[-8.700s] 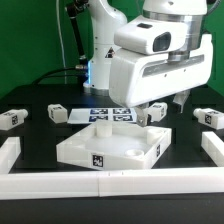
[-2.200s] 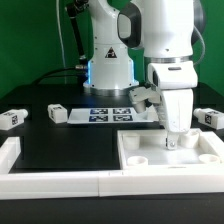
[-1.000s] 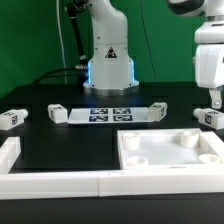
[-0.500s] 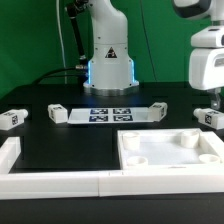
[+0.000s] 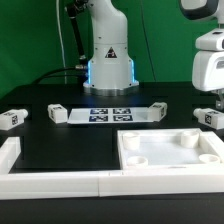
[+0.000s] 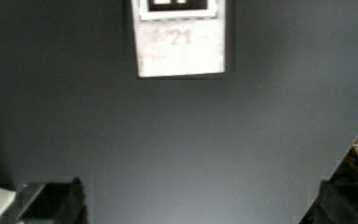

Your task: Assemble square table

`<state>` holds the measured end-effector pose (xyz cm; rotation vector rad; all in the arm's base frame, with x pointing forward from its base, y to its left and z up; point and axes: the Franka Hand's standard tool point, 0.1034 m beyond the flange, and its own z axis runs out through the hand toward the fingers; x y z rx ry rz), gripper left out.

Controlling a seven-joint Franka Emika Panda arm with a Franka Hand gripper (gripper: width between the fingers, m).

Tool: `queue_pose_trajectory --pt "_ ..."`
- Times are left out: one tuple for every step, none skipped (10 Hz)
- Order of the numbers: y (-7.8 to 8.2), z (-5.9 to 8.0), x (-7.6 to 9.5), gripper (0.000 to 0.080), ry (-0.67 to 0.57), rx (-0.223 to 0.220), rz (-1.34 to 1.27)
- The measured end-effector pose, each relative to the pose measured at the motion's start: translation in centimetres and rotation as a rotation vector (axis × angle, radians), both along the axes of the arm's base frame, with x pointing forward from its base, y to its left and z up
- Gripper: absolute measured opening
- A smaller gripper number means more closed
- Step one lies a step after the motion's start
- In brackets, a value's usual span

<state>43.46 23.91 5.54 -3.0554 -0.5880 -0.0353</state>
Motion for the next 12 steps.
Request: queue_pose_trajectory --pt "-1.1 -0.2 -0.9 0.0649 0.092 -0.064 0.02" --pt "-2.1 -0.1 -1.0 0.0649 0.17 -0.114 0.043" --pt "-2.9 -0.2 -0.7 0.0649 0.214 -0.131 0.047" --pt "-3.7 -0.5 -0.8 0.0649 0.268 -0.13 0.004" --pt "-3.8 -0.1 -0.8 0.0649 0.371 -0.165 -0.033" --pt "-3.7 -0.2 -0.5 0.0649 0.41 -0.183 -0.029" --pt "-4.0 -0.2 -1.0 0.0649 0.492 -0.22 -0.029" --pt "-3.9 -0.3 -1.1 0.0649 0.562 -0.25 -0.034" --pt "-3.0 -0.6 -1.3 0.0649 0.632 -0.286 -0.043" --pt "-1.9 -1.3 -1.2 0.0649 0.651 -0.307 -0.009" --pt "-1.8 -1.7 -1.3 0.0649 0.662 -0.313 0.004" --pt "-1.9 -1.6 -1.2 0.0649 0.66 -0.311 0.001"
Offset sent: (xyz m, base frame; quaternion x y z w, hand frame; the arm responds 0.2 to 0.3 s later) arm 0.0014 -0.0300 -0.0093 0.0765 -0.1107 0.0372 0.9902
